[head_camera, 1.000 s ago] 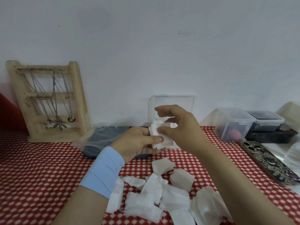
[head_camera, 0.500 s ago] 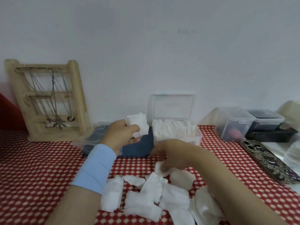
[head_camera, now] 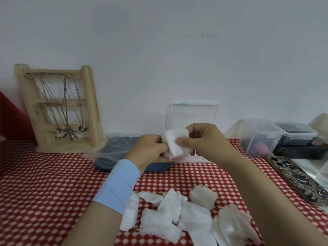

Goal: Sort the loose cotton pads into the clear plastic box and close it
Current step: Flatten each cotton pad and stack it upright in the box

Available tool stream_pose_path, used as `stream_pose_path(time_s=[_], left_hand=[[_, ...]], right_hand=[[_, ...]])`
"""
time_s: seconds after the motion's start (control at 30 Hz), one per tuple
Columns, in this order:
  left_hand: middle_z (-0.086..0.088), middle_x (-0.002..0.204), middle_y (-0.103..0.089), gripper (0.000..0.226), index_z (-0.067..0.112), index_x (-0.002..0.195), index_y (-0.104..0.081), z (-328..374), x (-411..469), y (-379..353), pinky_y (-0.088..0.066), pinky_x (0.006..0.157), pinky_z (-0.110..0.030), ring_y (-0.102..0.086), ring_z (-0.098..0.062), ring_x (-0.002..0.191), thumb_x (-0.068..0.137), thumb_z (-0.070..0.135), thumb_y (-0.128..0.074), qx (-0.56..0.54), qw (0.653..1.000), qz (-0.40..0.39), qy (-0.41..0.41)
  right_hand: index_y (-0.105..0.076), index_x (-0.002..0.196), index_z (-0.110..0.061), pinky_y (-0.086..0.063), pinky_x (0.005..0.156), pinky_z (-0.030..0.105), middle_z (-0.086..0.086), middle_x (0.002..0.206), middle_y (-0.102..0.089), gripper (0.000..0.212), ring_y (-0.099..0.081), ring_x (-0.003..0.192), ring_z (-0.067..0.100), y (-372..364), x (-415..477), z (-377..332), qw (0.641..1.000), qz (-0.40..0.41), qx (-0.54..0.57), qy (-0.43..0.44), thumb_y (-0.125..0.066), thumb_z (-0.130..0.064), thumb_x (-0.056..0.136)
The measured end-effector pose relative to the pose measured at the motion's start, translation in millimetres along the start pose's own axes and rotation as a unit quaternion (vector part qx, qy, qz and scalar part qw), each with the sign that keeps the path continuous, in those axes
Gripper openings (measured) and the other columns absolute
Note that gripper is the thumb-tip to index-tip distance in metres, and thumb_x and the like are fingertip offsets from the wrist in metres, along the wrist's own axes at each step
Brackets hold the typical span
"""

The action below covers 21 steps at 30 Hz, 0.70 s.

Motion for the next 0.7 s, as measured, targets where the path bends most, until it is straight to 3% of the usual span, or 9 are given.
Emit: stream_pose_path(time_s=[0.2, 0.33, 0.43, 0.53, 0.63, 0.7], left_hand=[[-0.017, 0.108, -0.074, 0.024, -0.003, 0.119, -0.067, -1.4, -3.5, -10.9, -0.061, 0.064, -0.030, -0.076, -0.027, 0.092, 0.099, 0.008, -0.060, -0.080, 0.996, -0.025, 0.015], [-0.021, 0.108, -0.074, 0.033, -0.001, 0.119, -0.064, 1.1, -4.3, -16.1, -0.064, 0.070, -0.042, -0.075, -0.031, 0.093, 0.101, 0.025, -0.057, -0.155, 0.987, -0.040, 0.029], [-0.014, 0.107, -0.076, 0.035, 0.000, 0.120, -0.067, 6.5, -6.8, -20.0, -0.063, 0.067, -0.032, -0.076, -0.023, 0.091, 0.092, 0.020, -0.071, -0.095, 0.994, -0.059, 0.001], [-0.011, 0.110, -0.074, 0.036, 0.001, 0.123, -0.063, 6.5, -8.2, -22.6, -0.061, 0.067, -0.027, -0.075, -0.022, 0.093, 0.088, 0.000, -0.071, -0.065, 0.995, -0.075, -0.015], [-0.009, 0.112, -0.074, 0.037, 0.005, 0.122, -0.064, 7.0, -8.1, -23.4, -0.062, 0.072, -0.030, -0.075, -0.023, 0.098, 0.087, -0.003, -0.071, -0.063, 0.994, -0.089, -0.021], [-0.008, 0.112, -0.075, 0.034, 0.007, 0.120, -0.065, 6.4, -7.1, -23.6, -0.062, 0.070, -0.029, -0.075, -0.022, 0.097, 0.087, -0.002, -0.070, -0.070, 0.993, -0.093, -0.020]], right_hand=[[-0.075, 0.083, -0.022, -0.042, 0.047, 0.010, -0.008, 0.072, -0.072, 0.010, -0.057, 0.047, -0.006, 6.8, 5.5, 8.9, 0.995, 0.068, -0.076, -0.023, -0.083, -0.027, 0.081], [-0.073, 0.079, -0.025, -0.042, 0.053, 0.009, -0.012, 0.073, -0.069, 0.013, -0.055, 0.053, -0.007, 7.8, 5.1, 10.7, 0.993, 0.067, -0.089, -0.022, -0.086, -0.025, 0.077], [-0.070, 0.097, -0.027, -0.047, 0.061, 0.017, -0.010, 0.086, -0.068, 0.025, -0.060, 0.068, 0.000, 10.9, 4.4, 13.1, 0.995, 0.076, -0.057, -0.038, -0.085, -0.027, 0.077], [-0.068, 0.117, -0.028, -0.055, 0.069, 0.029, -0.005, 0.100, -0.074, 0.036, -0.071, 0.090, 0.016, 3.7, 2.7, 26.0, 0.993, 0.002, 0.052, -0.109, -0.079, -0.036, 0.084], [-0.075, 0.111, -0.021, -0.058, 0.090, 0.044, 0.000, 0.101, -0.078, 0.031, -0.073, 0.100, 0.027, 0.7, 0.9, 34.8, 0.984, -0.051, 0.102, -0.138, -0.077, -0.038, 0.086], [-0.076, 0.108, -0.015, -0.057, 0.091, 0.044, 0.004, 0.100, -0.078, 0.029, -0.073, 0.100, 0.029, -0.4, -0.2, 36.0, 0.980, -0.057, 0.126, -0.143, -0.076, -0.035, 0.087]])
Point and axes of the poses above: each hand's wrist, its own x-axis towards the middle knuckle, its own y-axis out of the back of the hand, z = x × y, the point moved 8 cm from there along x, towards the middle knuckle
